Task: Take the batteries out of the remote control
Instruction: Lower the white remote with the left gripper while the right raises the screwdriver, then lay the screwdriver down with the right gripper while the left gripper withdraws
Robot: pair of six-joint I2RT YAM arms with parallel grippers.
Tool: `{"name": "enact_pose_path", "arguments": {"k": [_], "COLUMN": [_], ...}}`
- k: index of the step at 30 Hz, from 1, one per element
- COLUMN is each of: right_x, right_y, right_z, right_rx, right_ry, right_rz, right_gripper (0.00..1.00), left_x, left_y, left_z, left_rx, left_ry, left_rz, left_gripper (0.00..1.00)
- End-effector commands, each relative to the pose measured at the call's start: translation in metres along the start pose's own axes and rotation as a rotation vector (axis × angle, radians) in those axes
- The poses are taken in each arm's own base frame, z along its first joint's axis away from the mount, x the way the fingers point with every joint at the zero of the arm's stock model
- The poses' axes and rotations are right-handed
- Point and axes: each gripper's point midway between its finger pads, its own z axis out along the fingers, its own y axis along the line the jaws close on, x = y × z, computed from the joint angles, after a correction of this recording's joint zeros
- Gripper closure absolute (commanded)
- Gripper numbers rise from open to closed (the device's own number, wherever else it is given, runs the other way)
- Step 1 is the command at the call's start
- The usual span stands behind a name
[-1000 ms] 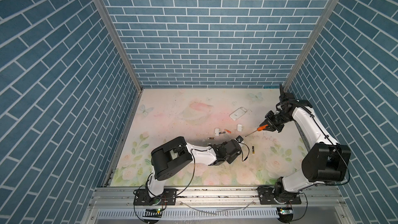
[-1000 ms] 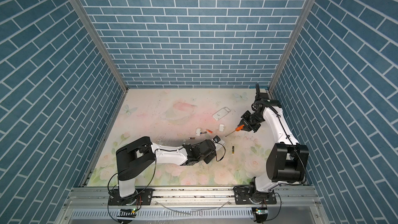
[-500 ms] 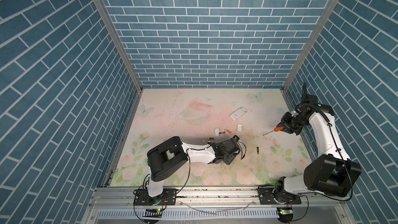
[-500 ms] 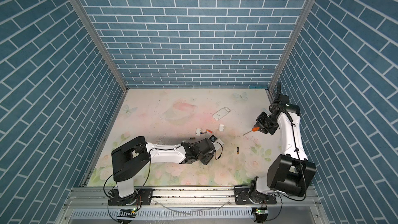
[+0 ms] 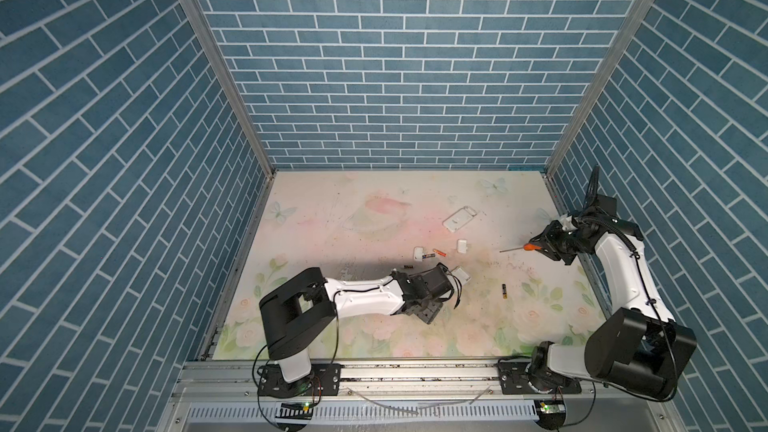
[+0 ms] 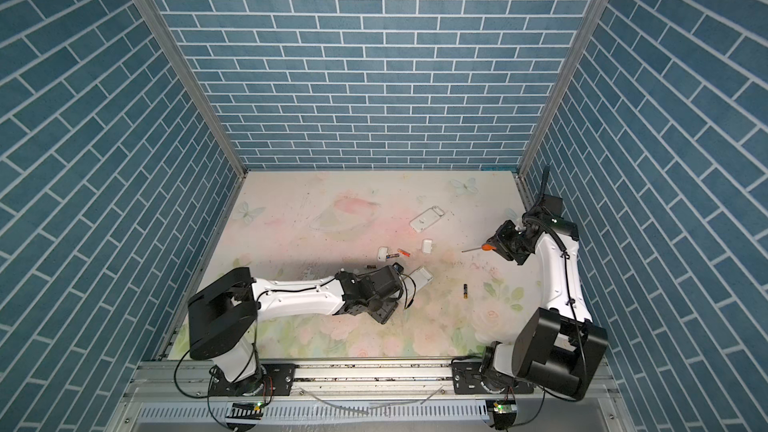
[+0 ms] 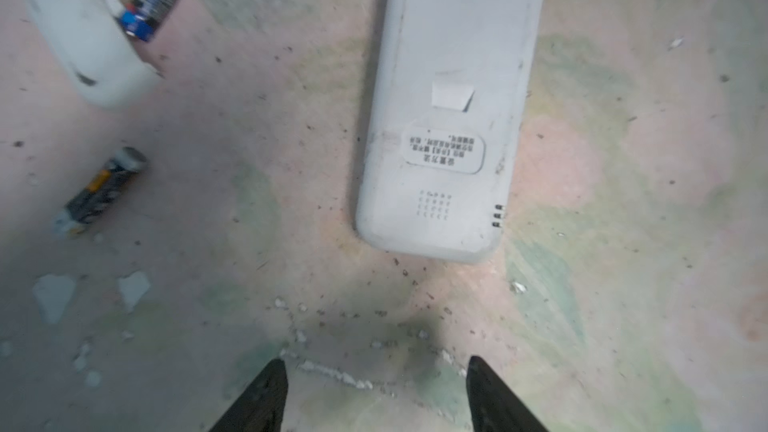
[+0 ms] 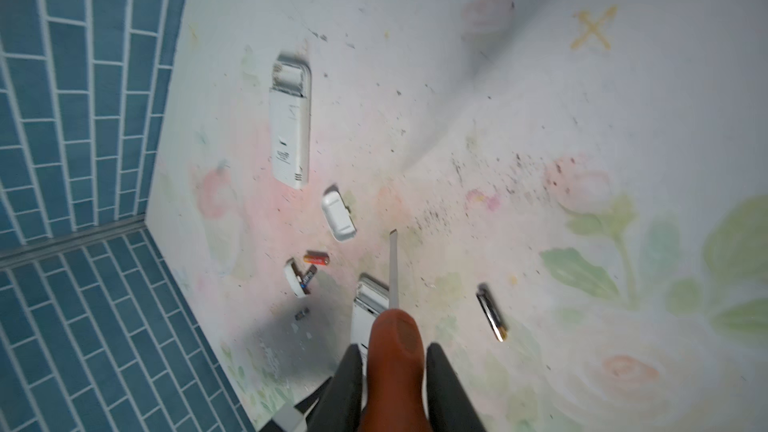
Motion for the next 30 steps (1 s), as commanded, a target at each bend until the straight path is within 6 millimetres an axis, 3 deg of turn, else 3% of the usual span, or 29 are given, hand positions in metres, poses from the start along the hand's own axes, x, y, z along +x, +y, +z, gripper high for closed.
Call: {"name": "enact_pose_path", "arguments": {"k": [1, 6, 10, 16, 24, 30], "right_x": [-0.035, -0.063, -0.069, -0.064, -0.054, -0.046], "right_y": [0.030, 0.027, 0.019, 0.001, -0.021, -0.031], "right_z": [0.018, 0.044, 0.061, 0.081, 0.098, 0.101], "right_rx": [-0.223, -0.262, -0.265, -0.244, -0.193, -0.169], "right_ry": [-0.051, -0.082, -0.080, -0.063, -0.041, -0.038], "right_rz": [0.052, 0.079, 0.085, 0.097, 0.118, 0.124], "right_gripper": [1.00, 1.00, 1.00, 0.99, 0.90, 0.76], "left_x": [-0.009, -0.029, -0.040, -0.051, -0.055, -0.054], "left_y": [0.017, 0.034, 0.047, 0.064, 0.070, 0.073], "left_z": [-0.026, -0.055, -0.071, -0.084, -0.089, -0.091], "left_rx": [-0.035, -0.040, -0.030, -0.018, -0.031, -0.033], "left_ry": [-0.048, -0.138, -0.196, -0.256, -0.273, -0.283], "left_rz": [-0.059, -0.131, -0.184, -0.245, -0.256, -0.264], "left_gripper": [0.30, 0.30, 0.30, 0.30, 0.30, 0.30]}}
